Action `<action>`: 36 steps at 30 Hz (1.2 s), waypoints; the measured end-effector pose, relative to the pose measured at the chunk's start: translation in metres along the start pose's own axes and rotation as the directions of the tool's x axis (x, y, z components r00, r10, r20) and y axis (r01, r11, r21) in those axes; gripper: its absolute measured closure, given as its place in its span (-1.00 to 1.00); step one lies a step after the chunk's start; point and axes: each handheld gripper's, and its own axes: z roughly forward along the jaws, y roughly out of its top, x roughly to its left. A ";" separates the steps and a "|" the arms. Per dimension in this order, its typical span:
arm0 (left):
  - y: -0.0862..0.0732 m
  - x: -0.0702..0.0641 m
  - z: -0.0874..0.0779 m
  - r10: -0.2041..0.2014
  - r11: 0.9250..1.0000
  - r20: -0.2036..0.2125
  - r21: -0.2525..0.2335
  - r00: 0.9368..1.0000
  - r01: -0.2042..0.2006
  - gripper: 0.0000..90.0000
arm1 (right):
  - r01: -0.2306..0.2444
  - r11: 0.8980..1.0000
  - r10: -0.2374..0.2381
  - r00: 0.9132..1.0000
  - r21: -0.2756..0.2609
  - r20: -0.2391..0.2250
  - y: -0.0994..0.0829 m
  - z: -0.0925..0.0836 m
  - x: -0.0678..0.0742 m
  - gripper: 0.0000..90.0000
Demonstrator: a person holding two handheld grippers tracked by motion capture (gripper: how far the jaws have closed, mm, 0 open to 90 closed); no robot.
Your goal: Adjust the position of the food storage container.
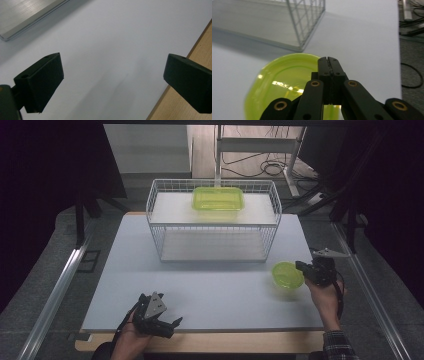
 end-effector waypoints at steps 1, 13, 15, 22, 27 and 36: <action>0.000 0.000 0.000 0.000 1.000 0.000 0.000 1.000 0.000 -0.94 | -0.004 1.000 0.004 1.000 -0.001 0.011 0.000 0.000 -0.003 0.99; 0.000 -0.001 0.001 0.012 1.000 -0.001 0.006 1.000 -0.012 -0.94 | -0.009 0.999 0.005 0.996 0.049 0.084 -0.012 0.011 -0.022 0.99; 0.000 -0.001 0.001 0.011 1.000 -0.001 0.006 1.000 -0.011 -0.94 | -0.003 0.998 -0.002 0.997 0.060 0.077 -0.013 0.012 -0.020 0.99; 0.000 -0.001 0.000 0.015 1.000 -0.001 0.008 1.000 -0.015 -0.94 | 0.015 0.996 -0.021 0.997 0.085 0.080 -0.016 0.012 -0.013 0.99; 0.000 -0.002 0.001 0.017 1.000 0.000 0.008 1.000 -0.017 -0.94 | 0.018 0.995 -0.025 0.996 0.094 0.081 -0.018 0.012 -0.010 0.99; 0.000 -0.002 0.000 0.021 1.000 -0.001 0.009 1.000 -0.021 -0.94 | 0.016 0.994 -0.019 1.000 0.110 0.023 -0.018 0.014 0.006 0.99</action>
